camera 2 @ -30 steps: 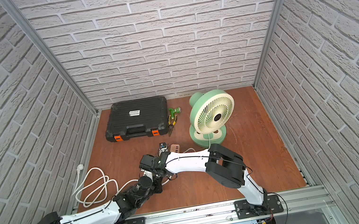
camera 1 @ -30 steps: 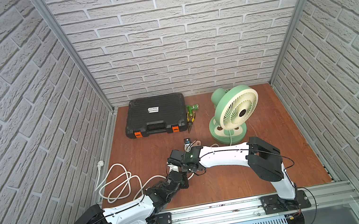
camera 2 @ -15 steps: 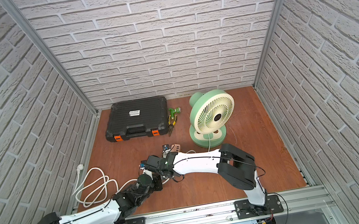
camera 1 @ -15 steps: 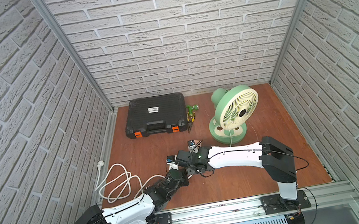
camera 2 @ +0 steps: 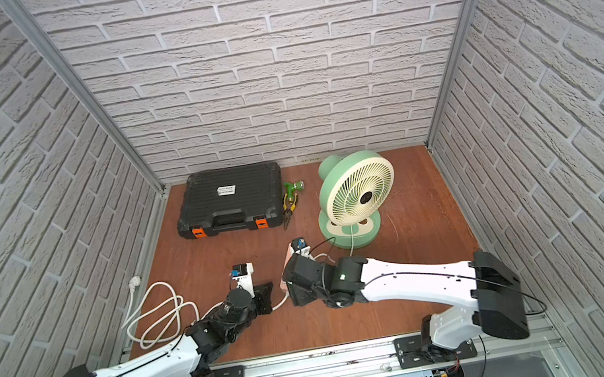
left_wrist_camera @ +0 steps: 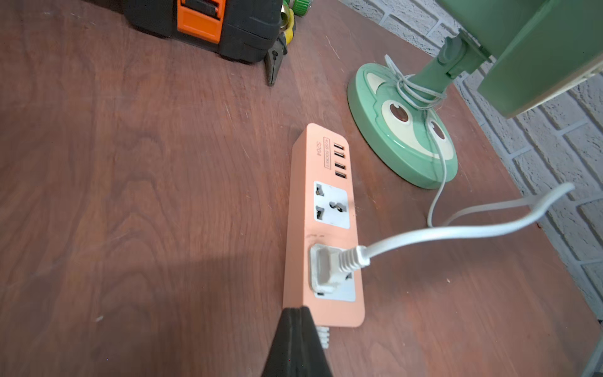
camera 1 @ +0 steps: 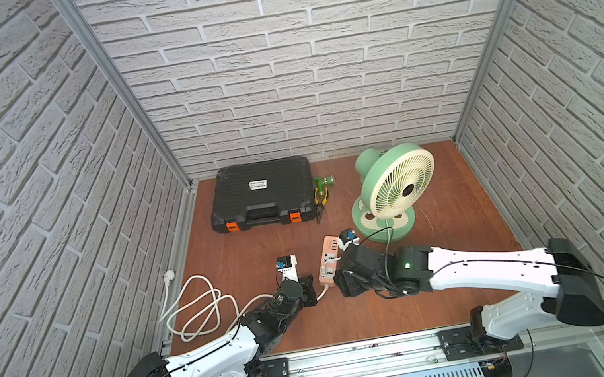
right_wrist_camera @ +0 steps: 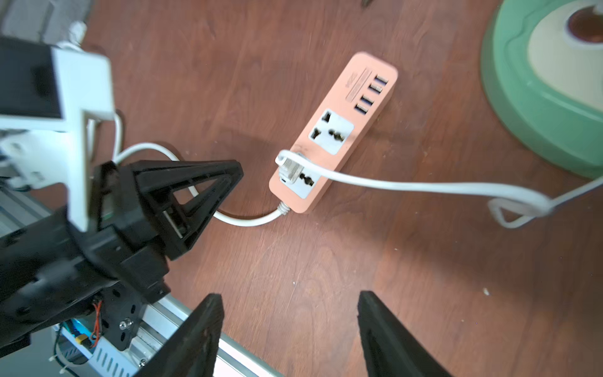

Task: Plug the desk fan into the power strip
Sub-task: Insert the plug into the socket, then reset both arms

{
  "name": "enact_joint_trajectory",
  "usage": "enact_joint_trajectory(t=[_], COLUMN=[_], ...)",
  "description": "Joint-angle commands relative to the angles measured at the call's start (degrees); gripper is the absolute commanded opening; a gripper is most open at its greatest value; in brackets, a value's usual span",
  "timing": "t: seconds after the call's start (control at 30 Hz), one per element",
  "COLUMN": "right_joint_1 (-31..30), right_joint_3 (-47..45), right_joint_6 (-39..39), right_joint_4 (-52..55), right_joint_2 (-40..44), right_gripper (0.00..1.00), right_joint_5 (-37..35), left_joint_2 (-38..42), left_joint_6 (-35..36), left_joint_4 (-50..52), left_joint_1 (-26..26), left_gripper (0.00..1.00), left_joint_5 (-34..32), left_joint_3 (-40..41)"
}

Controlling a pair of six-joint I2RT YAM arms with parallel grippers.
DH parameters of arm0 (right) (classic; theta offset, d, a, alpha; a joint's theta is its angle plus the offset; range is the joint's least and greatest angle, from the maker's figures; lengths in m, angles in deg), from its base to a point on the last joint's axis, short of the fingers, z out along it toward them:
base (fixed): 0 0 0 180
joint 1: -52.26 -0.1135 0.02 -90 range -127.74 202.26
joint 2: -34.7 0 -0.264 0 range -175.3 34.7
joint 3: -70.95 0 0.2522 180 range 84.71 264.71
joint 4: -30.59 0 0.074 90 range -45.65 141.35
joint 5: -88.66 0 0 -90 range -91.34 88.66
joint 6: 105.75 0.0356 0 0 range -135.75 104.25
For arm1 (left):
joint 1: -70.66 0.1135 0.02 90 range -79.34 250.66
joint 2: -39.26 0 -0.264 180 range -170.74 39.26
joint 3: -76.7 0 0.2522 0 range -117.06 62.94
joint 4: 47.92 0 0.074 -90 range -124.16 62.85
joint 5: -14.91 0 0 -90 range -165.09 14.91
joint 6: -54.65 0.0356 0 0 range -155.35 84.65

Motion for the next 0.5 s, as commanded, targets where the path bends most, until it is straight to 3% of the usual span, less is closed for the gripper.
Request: enact_joint_trajectory(t=[0.0, 0.13, 0.2, 0.3, 0.47], right_joint_1=[0.4, 0.7, 0.8, 1.0, 3.6], right_joint_3=[-4.9, -10.7, -12.6, -15.7, -19.3], right_joint_6=[-0.4, -0.3, 0.7, 2.8, 6.7], right_joint_4=[-3.0, -3.5, -1.7, 0.2, 4.5], right_joint_2=[6.3, 14.0, 17.1, 21.2, 27.7], right_gripper=[0.7, 0.71, 0.74, 0.74, 0.76], right_joint_5=[-9.4, -18.9, -23.6, -29.2, -31.9], left_joint_2=[1.4, 3.7, 5.3, 7.3, 10.0], left_joint_6=[1.5, 2.4, 3.0, 3.7, 4.6], left_joint_4=[0.4, 3.4, 5.1, 7.1, 10.0], left_joint_1=[1.1, 2.5, 3.0, 3.5, 4.1], left_gripper=[0.0, 0.0, 0.05, 0.16, 0.41], left_joint_5=[1.1, 1.8, 1.9, 1.8, 1.5], left_joint_3=[-2.5, -4.0, -4.6, -5.2, -6.4])
